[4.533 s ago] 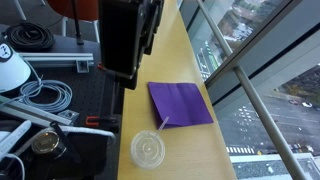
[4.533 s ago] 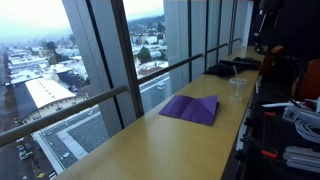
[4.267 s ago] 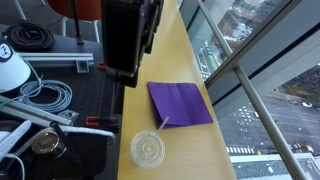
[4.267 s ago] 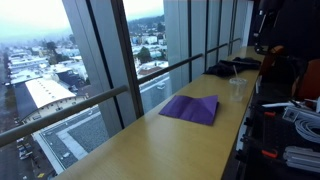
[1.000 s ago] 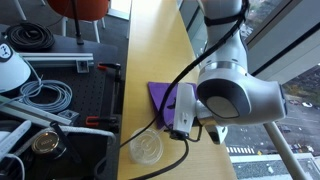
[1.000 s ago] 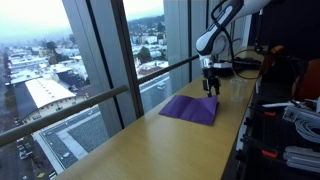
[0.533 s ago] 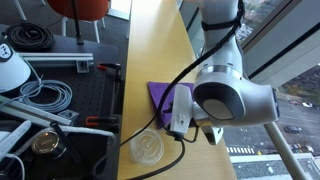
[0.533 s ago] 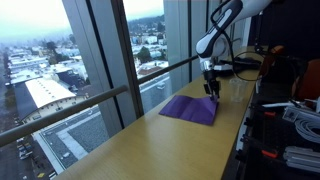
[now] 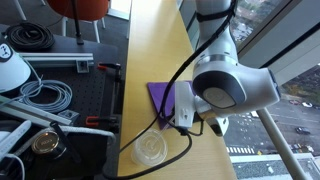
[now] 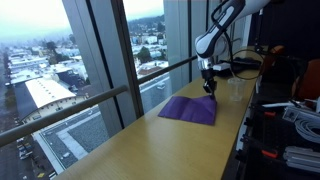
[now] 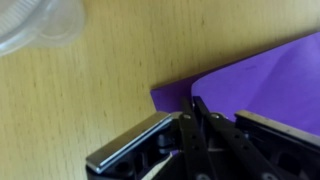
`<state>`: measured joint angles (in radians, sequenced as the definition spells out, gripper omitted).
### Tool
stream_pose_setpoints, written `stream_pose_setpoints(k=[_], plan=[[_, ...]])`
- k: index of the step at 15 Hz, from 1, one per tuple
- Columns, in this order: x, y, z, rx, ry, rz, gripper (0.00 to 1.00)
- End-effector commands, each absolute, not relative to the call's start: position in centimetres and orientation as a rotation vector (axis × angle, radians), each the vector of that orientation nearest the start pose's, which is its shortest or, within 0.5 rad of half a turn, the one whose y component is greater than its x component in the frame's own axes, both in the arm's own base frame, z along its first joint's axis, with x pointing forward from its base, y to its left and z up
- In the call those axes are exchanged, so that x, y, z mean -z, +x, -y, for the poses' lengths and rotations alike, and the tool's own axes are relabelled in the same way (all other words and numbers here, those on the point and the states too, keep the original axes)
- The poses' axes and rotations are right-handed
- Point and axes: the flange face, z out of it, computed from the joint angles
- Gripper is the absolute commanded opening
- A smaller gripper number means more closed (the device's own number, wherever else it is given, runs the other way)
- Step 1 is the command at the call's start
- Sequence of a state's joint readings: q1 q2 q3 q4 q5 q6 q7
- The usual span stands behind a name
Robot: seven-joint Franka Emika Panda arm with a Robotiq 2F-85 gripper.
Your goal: Open the purple folder.
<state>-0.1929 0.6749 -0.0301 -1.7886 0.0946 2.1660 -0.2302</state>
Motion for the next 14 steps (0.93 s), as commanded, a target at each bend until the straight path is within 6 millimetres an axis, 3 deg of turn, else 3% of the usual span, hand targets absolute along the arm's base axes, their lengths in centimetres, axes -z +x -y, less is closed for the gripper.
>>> stream_pose_setpoints(k=[1,8,12,14], plan=[[-20.0,59.2,11.7,-0.304,-3.166,0.056,0.0],[-30.9,56.7,8.2,-0.035,-3.478,0.339,0.0],[-34.7,55.3,7.4,0.213,-3.626,0.5,0.0],[-35.8,54.1,6.8,0.373,-3.68,0.564,0.0]])
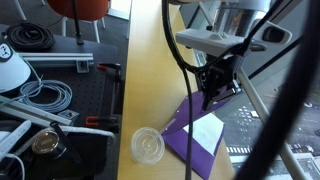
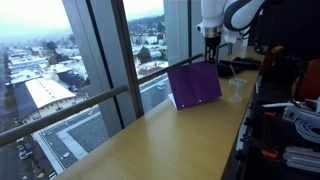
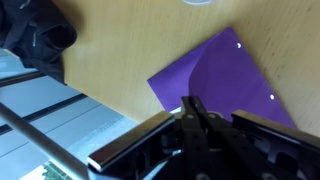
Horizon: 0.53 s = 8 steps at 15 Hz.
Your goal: Open the purple folder.
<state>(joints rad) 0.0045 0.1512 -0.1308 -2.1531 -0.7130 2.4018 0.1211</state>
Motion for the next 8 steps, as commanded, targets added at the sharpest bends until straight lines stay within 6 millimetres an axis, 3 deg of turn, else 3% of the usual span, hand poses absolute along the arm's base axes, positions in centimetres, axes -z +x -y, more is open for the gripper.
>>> stream_pose_setpoints(k=[1,4,8], plan=[[-36.0,53.3,6.2,-0.306,2.459,-0.397,0.0],[-36.4,51.2,3.7,-0.462,2.349,-0.408,0.0],[-33.7,46.8,1.0,-0.601,2.248,-0.427,0.0]])
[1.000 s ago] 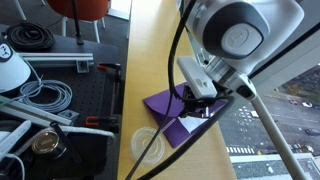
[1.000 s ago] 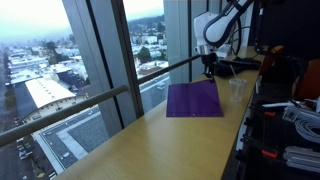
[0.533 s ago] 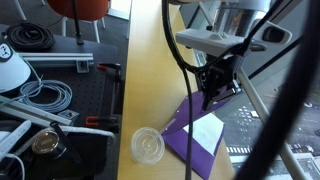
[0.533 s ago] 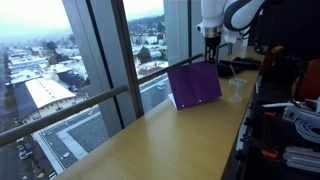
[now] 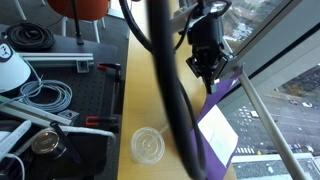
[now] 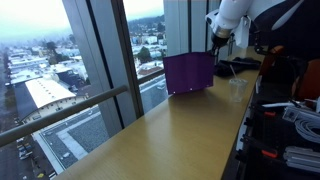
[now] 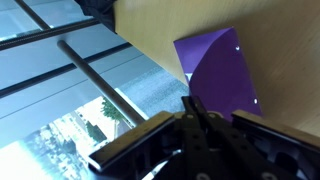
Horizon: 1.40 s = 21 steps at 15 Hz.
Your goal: Open the purple folder.
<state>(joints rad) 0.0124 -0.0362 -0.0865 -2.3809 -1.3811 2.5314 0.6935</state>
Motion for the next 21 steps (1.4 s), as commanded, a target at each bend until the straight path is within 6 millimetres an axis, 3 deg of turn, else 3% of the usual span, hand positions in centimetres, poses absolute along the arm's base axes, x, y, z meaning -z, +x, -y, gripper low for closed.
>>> stream_pose_setpoints(k=[1,5,11,16,21], plan=[[-32.4,45.7,0.4,-0.622,2.234,-0.426,0.0],[-28.1,41.8,-1.1,-0.698,2.212,-0.426,0.0],[-24.5,37.7,-2.8,-0.668,2.287,-0.412,0.0],[-23.1,36.0,-4.7,-0.649,2.324,-0.431,0.0],[-23.1,36.4,-6.2,-0.653,2.354,-0.435,0.0]])
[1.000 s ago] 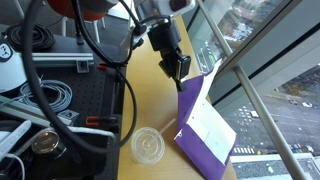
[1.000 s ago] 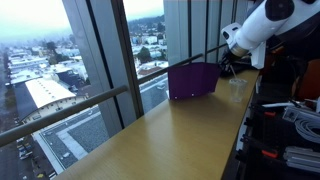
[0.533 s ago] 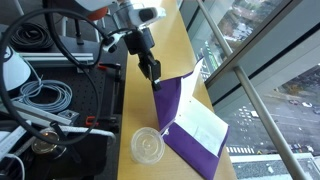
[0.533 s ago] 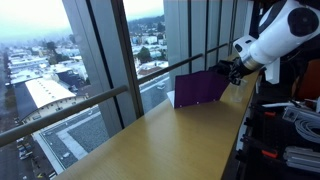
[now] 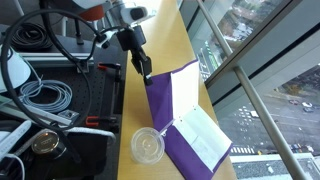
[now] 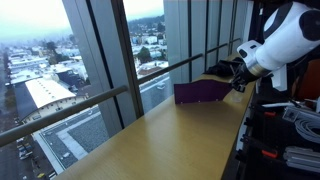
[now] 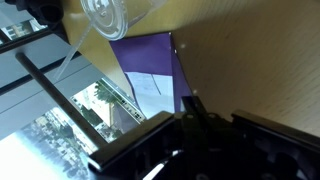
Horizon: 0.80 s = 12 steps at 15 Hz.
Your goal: Open the purple folder.
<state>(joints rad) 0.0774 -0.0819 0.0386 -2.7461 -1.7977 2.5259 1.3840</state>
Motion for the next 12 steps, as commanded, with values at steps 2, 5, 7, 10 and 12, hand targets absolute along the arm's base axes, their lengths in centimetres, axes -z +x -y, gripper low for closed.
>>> stream_pose_setpoints(k=[2,5,7,10,12], plan=[[-23.2,36.3,-6.9,-0.652,2.368,-0.427,0.0],[-23.5,36.3,-8.2,-0.657,2.393,-0.407,0.0],[-23.6,36.3,-9.1,-0.66,2.41,-0.397,0.0],[-24.2,36.4,-10.2,-0.68,2.446,-0.367,0.27],[-24.8,36.7,-10.5,-0.694,2.47,-0.344,0.32]])
